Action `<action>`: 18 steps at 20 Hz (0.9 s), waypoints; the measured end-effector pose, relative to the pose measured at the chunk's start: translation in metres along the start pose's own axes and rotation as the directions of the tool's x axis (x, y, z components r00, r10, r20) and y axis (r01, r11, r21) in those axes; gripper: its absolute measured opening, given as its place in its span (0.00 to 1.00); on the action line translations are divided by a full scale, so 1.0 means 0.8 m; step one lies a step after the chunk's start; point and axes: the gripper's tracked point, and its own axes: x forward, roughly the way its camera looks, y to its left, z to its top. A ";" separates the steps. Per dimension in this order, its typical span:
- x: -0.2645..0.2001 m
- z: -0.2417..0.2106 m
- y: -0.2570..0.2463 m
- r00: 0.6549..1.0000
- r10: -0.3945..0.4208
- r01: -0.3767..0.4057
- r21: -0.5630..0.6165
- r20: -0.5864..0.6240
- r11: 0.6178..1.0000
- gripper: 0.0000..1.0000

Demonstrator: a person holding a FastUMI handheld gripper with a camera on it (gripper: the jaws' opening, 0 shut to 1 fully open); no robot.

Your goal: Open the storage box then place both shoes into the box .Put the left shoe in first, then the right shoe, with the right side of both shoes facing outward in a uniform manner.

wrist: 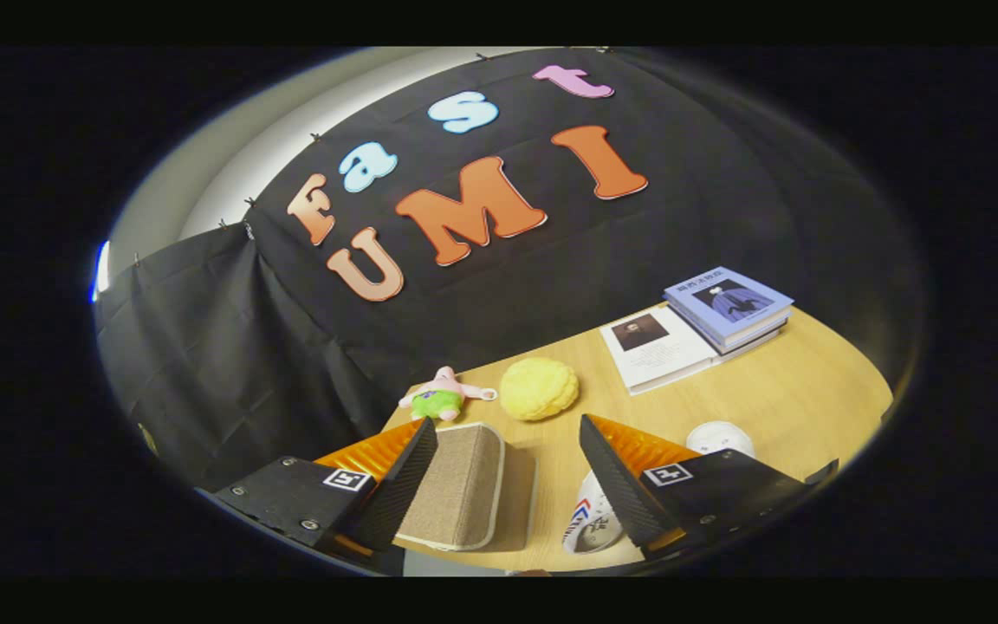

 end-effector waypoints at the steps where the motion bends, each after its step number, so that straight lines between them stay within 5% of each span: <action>1: 0.006 -0.008 0.001 1.000 0.021 -0.021 0.023 -0.014 1.000 0.98; 8: 0.037 -0.092 0.009 0.970 0.179 -0.141 0.223 -0.163 0.965 0.98; 18: 0.061 -0.157 0.027 0.910 0.378 -0.220 0.573 -0.171 0.789 0.98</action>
